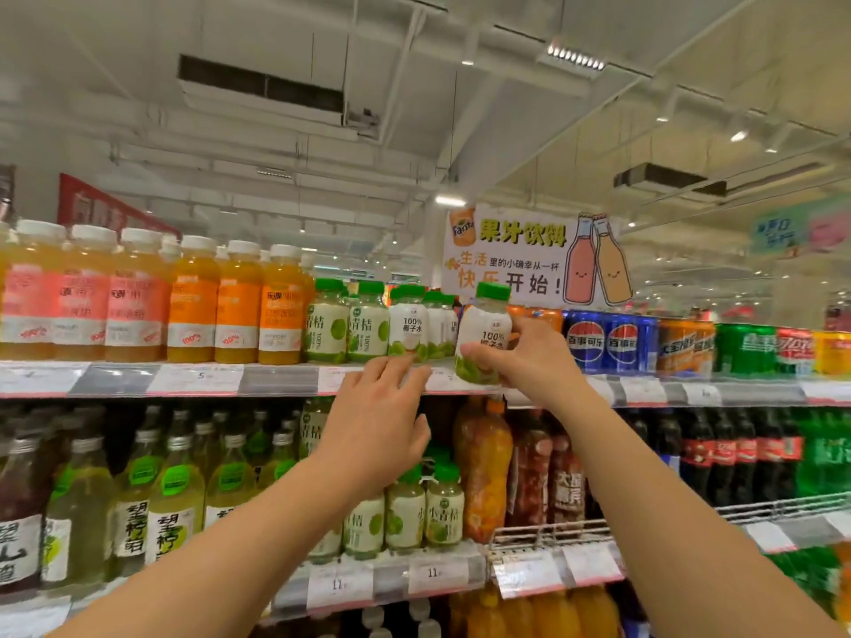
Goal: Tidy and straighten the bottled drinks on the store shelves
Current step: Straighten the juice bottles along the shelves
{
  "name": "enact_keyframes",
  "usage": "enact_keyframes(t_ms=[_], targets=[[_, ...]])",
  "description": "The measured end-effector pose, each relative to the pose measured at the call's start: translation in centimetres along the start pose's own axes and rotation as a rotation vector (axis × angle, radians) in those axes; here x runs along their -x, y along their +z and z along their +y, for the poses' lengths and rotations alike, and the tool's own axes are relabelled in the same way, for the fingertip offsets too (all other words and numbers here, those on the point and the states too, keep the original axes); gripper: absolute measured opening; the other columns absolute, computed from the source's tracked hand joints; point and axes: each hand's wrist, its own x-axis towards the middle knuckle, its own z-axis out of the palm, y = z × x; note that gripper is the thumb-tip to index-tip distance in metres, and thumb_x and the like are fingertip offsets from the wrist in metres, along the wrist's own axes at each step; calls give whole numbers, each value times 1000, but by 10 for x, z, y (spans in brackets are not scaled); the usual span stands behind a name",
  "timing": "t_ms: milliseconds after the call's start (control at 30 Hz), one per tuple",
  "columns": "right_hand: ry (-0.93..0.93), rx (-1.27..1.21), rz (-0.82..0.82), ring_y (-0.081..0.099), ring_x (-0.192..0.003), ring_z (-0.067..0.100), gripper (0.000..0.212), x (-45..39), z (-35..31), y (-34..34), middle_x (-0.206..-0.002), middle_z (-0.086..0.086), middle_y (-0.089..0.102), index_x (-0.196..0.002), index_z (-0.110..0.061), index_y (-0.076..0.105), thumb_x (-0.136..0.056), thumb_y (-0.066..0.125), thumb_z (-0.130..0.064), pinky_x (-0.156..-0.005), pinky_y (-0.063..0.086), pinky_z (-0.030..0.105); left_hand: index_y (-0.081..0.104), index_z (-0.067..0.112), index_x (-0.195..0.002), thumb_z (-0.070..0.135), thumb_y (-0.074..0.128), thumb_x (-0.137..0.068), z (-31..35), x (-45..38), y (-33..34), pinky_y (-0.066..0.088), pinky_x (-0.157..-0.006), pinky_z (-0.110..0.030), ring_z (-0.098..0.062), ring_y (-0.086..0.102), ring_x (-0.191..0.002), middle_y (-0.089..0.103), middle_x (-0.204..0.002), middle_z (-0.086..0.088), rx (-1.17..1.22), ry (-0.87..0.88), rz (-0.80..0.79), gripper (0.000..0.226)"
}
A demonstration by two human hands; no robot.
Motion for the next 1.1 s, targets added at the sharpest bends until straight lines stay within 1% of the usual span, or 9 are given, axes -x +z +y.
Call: enact_keyframes(t_ms=[67, 200, 267, 400, 533, 633, 833, 1000, 1100], targets=[[7, 60, 22, 71, -84, 5, 53, -19, -1, 2, -91, -15, 74, -106, -32, 69, -70, 76, -70, -78, 63, 40, 47, 25, -143, 45, 49, -92, 1, -4, 8, 43, -103, -45, -26, 49, -126, 54, -141, 1, -19, -38, -60, 54], [53, 162, 35, 70, -75, 7, 53, -48, 2, 17, -79, -11, 73, -95, -28, 67, -66, 68, -71, -71, 62, 39, 61, 24, -128, 40, 53, -86, 1, -1, 21, 47, -87, -42, -25, 58, -103, 62, -119, 2, -81, -47, -69, 45], [65, 213, 33, 70, -80, 12, 56, -55, 4, 26, -84, -10, 72, -100, -27, 64, -65, 64, -72, -71, 61, 39, 62, 23, -126, 39, 55, -84, 0, 1, 25, 48, -84, -42, -25, 59, -99, 64, -114, 2, -97, -36, -48, 46], [84, 282, -7, 65, -90, 25, 62, -65, 4, 41, -96, -1, 66, -116, -18, 44, -81, 68, -63, -75, 57, 41, 58, 24, -132, 41, 48, -89, 2, -1, 22, 44, -90, -43, -25, 56, -107, 61, -120, 2, -73, -46, -36, 48], [73, 310, -52, 64, -90, 28, 69, -70, 12, 57, -100, 4, 66, -128, -15, 41, -87, 61, -67, -78, 57, 42, 56, 24, -132, 42, 43, -90, 3, -1, 20, 42, -93, -42, -25, 53, -109, 59, -123, 3, -68, -49, -41, 48], [78, 276, -48, 67, -99, 34, 82, -72, 22, 69, -111, 12, 70, -142, -12, 36, -89, 52, -72, -83, 58, 46, 57, 25, -129, 43, 44, -88, 3, 1, 22, 43, -92, -41, -23, 54, -107, 60, -120, 4, -55, -57, -21, 47], [39, 248, -61, 67, -102, 34, 66, -77, 31, 82, -114, 12, 71, -138, -13, 40, -97, 51, -63, -77, 53, 41, 61, 25, -123, 46, 45, -84, 9, 0, 24, 45, -90, -42, -23, 55, -104, 62, -116, 3, -60, -97, 7, 47], [47, 315, -17, 66, -101, 38, 66, -77, 35, 93, -110, 17, 69, -138, -11, 36, -100, 43, -64, -72, 49, 41, 56, 24, -133, 48, 44, -85, 16, 2, 20, 44, -97, -43, -23, 52, -111, 60, -123, 3, -66, -129, -40, 55], [50, 354, 18, 67, -94, 35, 65, -73, 35, 97, -105, 15, 70, -133, -9, 40, -100, 41, -65, -59, 41, 35, 55, 23, -135, 47, 46, -85, 19, 1, 18, 43, -99, -42, -24, 52, -113, 60, -126, 2, -63, -147, -62, 56]])
